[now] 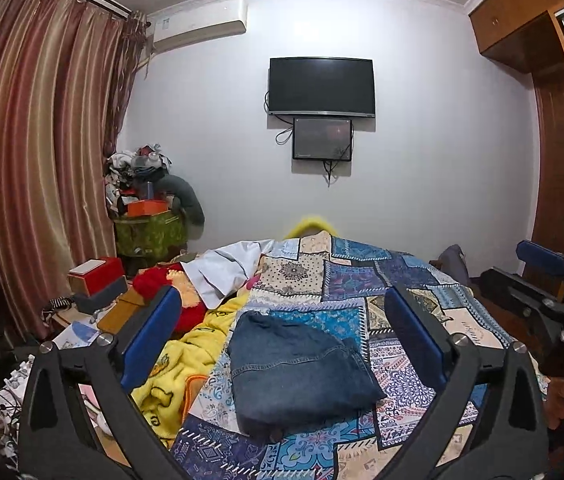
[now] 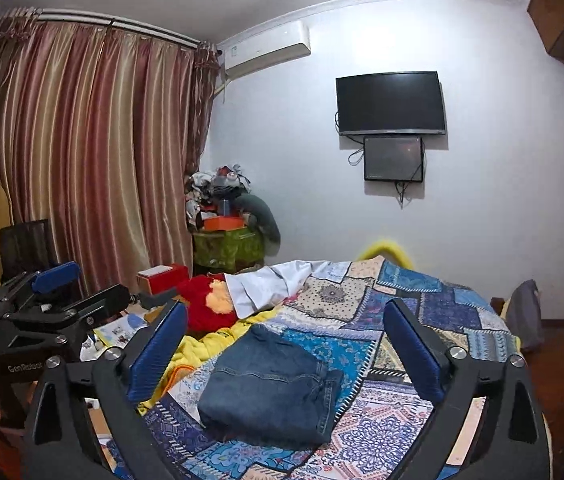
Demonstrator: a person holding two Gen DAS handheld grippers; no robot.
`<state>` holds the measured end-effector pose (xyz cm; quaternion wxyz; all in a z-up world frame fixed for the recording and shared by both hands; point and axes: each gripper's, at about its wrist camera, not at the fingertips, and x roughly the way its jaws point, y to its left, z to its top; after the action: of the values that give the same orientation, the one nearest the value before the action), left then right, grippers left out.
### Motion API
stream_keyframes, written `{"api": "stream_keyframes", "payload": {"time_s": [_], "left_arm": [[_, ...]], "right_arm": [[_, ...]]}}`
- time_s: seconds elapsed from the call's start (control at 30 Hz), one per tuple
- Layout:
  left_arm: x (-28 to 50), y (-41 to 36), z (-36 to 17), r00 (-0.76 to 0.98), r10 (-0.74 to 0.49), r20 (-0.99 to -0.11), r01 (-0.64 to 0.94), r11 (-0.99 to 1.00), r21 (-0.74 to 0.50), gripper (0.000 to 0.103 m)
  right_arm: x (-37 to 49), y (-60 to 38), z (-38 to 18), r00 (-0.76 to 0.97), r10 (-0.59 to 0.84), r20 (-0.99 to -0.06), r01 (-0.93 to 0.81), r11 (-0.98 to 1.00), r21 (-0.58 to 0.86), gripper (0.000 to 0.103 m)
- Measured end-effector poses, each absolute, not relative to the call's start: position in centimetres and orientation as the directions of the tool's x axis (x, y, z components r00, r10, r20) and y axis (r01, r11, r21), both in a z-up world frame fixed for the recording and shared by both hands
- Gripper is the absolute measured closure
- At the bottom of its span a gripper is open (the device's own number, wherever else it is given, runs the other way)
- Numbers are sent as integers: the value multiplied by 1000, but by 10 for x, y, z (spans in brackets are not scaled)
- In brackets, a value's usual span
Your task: Fold large clothes
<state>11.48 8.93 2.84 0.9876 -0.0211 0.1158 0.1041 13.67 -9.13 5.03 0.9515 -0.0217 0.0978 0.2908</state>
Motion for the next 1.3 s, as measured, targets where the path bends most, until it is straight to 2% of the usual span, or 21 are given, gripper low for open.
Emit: {"api": "stream_keyframes", "payload": {"time_s": [1.3], "left_arm": [[113, 96, 26, 952, 187, -241, -205, 977, -52, 0]], "right_arm": [[138, -97, 50, 817, 537, -211, -540, 841, 48, 0]]}}
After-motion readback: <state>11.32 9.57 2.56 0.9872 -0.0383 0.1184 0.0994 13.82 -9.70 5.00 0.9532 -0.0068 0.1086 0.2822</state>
